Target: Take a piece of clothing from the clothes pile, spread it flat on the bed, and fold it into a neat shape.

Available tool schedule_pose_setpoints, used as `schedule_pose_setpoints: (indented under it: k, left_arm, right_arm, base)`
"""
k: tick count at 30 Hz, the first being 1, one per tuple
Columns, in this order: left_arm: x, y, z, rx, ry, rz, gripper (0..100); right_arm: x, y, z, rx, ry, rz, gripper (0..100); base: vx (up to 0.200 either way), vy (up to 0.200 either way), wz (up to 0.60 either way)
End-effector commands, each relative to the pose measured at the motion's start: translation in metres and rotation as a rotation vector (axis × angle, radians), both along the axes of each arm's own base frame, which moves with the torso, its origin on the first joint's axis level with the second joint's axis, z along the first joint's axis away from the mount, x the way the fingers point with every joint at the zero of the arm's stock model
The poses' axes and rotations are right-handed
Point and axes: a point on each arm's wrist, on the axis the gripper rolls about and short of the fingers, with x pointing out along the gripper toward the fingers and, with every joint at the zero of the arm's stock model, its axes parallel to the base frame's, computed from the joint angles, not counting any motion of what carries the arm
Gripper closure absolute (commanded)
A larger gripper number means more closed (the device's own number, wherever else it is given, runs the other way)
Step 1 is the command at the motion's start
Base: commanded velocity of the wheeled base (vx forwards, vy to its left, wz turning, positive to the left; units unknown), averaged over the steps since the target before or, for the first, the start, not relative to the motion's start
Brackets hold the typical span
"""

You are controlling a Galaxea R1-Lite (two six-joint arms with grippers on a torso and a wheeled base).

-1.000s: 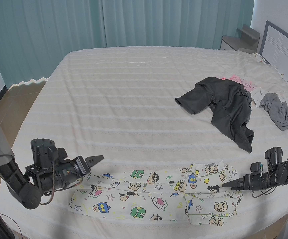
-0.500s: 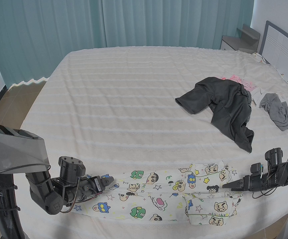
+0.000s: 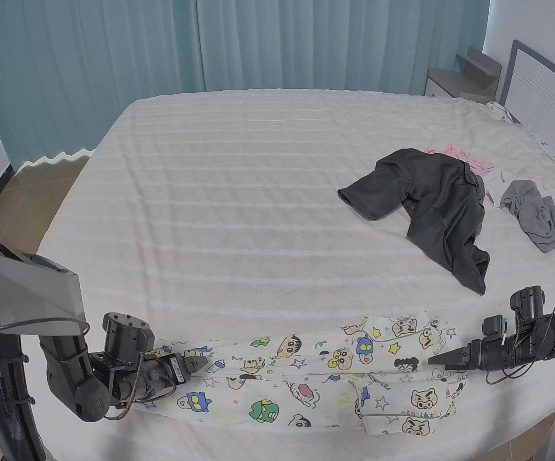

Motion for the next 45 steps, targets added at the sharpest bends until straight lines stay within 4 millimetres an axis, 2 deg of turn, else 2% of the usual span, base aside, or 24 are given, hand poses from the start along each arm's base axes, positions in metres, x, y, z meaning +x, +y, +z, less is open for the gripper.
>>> schedule_pose_setpoints:
  k: [1, 4, 9, 12, 17, 21, 25, 26, 28, 32, 45]
  left_arm:
    - [-0.005, 0.002, 0.022, -0.024, -0.067, 0.003, 0]
    - [-0.006, 0.004, 0.032, -0.035, -0.099, 0.009, 0]
    - [-0.006, 0.024, 0.051, -0.061, -0.165, 0.086, 0]
    - [-0.014, 0.038, 0.061, -0.096, -0.178, 0.143, 0]
    - [-0.033, 0.052, 0.086, -0.303, -0.203, 0.185, 0]
    - [-0.05, 0.06, 0.104, -0.485, -0.205, 0.14, 0]
    - [-0.059, 0.06, 0.102, -0.542, -0.159, 0.113, 0]
    - [-0.059, 0.06, 0.102, -0.542, -0.159, 0.113, 0]
    - [-0.064, 0.06, 0.1, -0.549, -0.141, 0.103, 0]
    - [-0.071, 0.06, 0.095, -0.566, -0.093, 0.071, 0]
    - [-0.072, 0.059, 0.091, -0.569, -0.072, 0.069, 0]
  right_arm:
    - [0.0, 0.0, 0.0, 0.0, -0.001, 0.0, 0]
    - [0.002, -0.001, 0.002, -0.003, -0.025, -0.001, 0]
    - [0.005, -0.003, 0.008, -0.012, -0.081, -0.01, 0]
    - [0.005, -0.006, 0.019, -0.019, -0.126, -0.023, 0]
    - [0.008, 0.001, 0.038, -0.004, -0.166, -0.042, 0]
    - [0.028, 0.015, 0.045, -0.057, -0.195, -0.072, 0]
    - [0.045, 0.035, 0.05, -0.066, -0.205, -0.068, 0]
    - [0.045, 0.035, 0.05, -0.066, -0.205, -0.068, 0]
    - [0.051, 0.047, 0.038, -0.056, -0.163, -0.05, 0]
    - [0.051, 0.052, 0.024, -0.095, -0.125, -0.056, 0]
    - [0.051, 0.054, 0.012, -0.121, -0.111, -0.063, 0]
  base:
    - [0.0, 0.0, 0.0]
    - [0.0, 0.0, 0.0]
    - [0.0, 0.0, 0.0]
    - [0.0, 0.0, 0.0]
    - [0.0, 0.0, 0.0]
    - [0.0, 0.0, 0.0]
    - [0.0, 0.0, 0.0]
    - [0.0, 0.0, 0.0]
    - [0.0, 0.0, 0.0]
    - [0.0, 0.0, 0.0]
    - [0.0, 0.0, 0.0]
